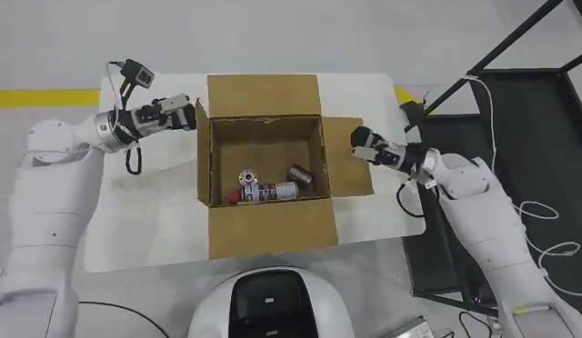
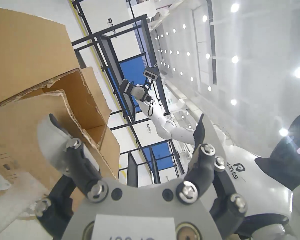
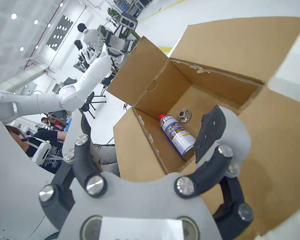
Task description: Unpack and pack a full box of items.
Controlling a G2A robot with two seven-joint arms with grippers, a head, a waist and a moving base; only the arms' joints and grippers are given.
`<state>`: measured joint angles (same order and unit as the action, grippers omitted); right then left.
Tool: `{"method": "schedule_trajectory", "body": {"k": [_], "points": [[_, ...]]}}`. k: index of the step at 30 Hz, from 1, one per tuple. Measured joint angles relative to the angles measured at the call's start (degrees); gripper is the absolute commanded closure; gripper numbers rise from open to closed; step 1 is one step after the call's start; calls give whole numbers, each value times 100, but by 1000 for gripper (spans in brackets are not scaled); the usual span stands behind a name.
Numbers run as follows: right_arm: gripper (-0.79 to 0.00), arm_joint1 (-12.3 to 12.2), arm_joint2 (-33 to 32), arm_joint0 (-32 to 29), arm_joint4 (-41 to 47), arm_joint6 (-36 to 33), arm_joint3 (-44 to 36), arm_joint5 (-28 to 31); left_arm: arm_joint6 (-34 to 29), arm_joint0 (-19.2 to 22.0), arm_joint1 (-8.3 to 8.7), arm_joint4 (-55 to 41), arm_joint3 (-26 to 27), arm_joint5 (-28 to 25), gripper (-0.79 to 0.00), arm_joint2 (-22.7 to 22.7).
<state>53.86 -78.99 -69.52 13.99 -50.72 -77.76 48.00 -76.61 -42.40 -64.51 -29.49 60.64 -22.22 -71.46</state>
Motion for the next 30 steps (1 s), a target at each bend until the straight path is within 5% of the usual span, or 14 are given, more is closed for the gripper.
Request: {"method": "schedule_trajectory", "body": {"k": [9,18,30], "points": [[-785,22,98,221,551,-105,1269,125,732,224,-248,679,-226,-450,-785,930],[-785,109,395,590,270,70,2444,45,763,280,-382,731,-540,-506,-785,1366],[-785,237,991,716,960,-505,2352,63,874,313,-377,1328,-628,-803,-785,1493]]}}
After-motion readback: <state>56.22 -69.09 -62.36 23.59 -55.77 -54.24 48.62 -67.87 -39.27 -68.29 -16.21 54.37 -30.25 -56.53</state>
